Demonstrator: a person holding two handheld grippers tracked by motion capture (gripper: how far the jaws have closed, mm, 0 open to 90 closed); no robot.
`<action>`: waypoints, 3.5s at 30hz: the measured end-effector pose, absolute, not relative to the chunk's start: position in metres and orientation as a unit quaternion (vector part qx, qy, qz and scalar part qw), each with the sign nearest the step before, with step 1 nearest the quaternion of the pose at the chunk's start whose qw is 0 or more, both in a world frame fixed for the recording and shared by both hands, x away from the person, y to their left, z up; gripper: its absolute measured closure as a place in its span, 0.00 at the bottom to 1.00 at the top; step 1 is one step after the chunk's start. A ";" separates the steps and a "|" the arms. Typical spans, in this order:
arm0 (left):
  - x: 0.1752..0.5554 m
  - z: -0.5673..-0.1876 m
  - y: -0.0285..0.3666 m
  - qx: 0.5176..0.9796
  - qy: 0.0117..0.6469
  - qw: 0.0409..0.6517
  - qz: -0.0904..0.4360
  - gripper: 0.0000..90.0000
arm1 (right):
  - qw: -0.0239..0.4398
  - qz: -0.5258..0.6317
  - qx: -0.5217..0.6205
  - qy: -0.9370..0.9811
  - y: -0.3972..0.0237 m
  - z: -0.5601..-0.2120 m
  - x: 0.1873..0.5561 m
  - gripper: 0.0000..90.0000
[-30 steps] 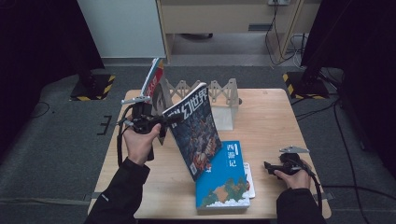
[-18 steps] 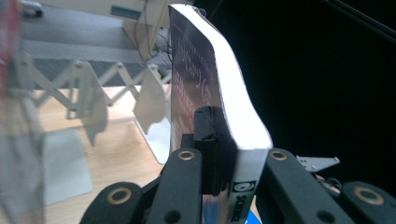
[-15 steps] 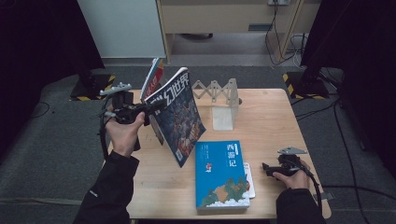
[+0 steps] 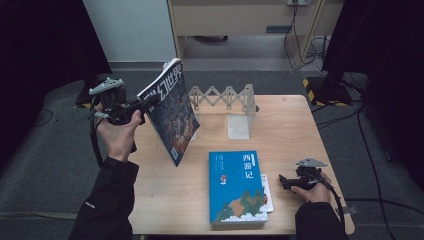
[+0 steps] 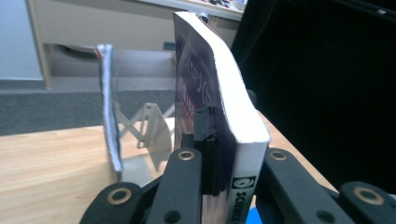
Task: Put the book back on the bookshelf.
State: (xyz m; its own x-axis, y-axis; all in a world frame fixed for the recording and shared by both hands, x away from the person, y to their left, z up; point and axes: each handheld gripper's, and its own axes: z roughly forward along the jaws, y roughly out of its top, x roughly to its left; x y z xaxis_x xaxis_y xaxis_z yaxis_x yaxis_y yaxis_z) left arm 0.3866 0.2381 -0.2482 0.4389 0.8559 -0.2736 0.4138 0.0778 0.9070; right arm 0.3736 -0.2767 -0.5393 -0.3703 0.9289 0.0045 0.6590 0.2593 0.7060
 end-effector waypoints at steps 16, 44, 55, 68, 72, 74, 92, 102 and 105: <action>0.419 -0.251 0.221 0.620 0.511 0.530 0.273 0.91 | 0.212 0.318 0.519 0.765 -0.277 -0.539 0.374 0.01; 0.472 -0.291 0.190 0.608 0.544 0.485 0.316 0.91 | 0.211 0.317 0.518 0.766 -0.277 -0.539 0.374 0.01; 0.475 -0.299 0.180 0.602 0.538 0.482 0.342 0.91 | 0.211 0.317 0.518 0.766 -0.277 -0.539 0.374 0.01; 0.479 -0.320 0.178 0.594 0.548 0.479 0.341 0.91 | 0.212 0.318 0.518 0.766 -0.277 -0.539 0.374 0.01; 0.481 -0.325 0.176 0.592 0.548 0.478 0.348 0.91 | 0.212 0.318 0.518 0.766 -0.277 -0.539 0.374 0.01; 0.481 -0.326 0.173 0.592 0.543 0.475 0.359 0.91 | 0.212 0.318 0.518 0.765 -0.277 -0.539 0.374 0.01; 0.484 -0.345 0.166 0.598 0.542 0.469 0.359 0.91 | 0.212 0.318 0.518 0.765 -0.277 -0.539 0.374 0.01; 0.477 -0.351 0.170 0.603 0.540 0.468 0.355 0.91 | 0.212 0.318 0.518 0.765 -0.277 -0.539 0.374 0.01; 0.473 -0.353 0.171 0.615 0.539 0.458 0.348 0.90 | 0.212 0.318 0.519 0.765 -0.277 -0.539 0.374 0.01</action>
